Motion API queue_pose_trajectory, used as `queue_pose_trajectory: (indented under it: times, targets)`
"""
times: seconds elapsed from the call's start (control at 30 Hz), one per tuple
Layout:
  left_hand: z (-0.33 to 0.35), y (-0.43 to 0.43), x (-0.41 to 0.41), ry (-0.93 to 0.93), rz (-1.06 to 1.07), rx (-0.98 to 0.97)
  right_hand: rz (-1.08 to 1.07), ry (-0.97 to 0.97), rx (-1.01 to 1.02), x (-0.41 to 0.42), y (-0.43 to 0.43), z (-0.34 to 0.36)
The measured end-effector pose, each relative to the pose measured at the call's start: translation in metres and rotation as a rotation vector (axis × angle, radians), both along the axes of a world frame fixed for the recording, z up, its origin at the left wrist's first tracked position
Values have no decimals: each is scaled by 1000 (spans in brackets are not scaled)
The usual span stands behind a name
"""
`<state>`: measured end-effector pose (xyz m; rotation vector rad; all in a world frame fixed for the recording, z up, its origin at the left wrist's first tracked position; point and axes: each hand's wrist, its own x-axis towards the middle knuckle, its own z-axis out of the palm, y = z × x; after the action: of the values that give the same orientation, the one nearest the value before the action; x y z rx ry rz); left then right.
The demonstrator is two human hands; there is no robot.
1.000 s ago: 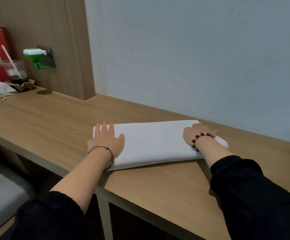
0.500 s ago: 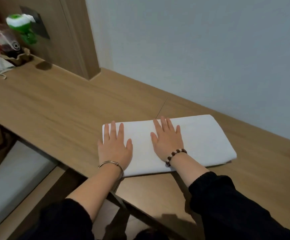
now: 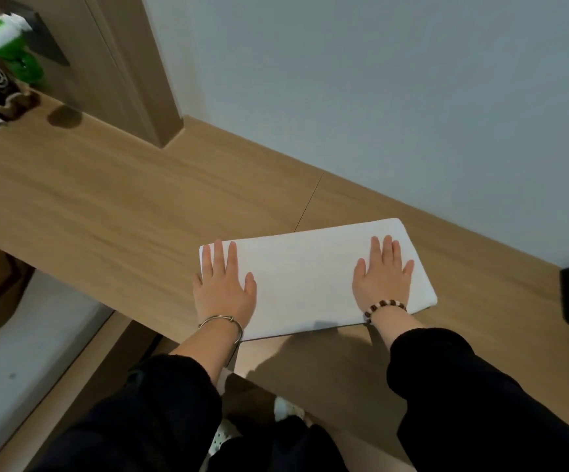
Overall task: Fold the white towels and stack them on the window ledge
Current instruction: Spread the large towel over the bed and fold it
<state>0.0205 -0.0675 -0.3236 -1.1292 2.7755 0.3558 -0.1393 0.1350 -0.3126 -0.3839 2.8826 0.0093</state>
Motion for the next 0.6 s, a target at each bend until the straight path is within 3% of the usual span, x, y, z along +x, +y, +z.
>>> queue_pose_trajectory:
  times: [0.13, 0.27, 0.43, 0.6]
  targets:
    - [10, 2, -3, -107, -32, -48, 6, -54, 4, -3, -2, 3]
    - [30, -11, -11, -178, -251, -116, 163, -91, -25, -19, -7, 20]
    - [41, -23, -57, -203, -442, 69, 658, -271, -37, -55, -44, 35]
    - [44, -34, -90, -275, -402, 306, 756, -471, 84, -84, -76, 34]
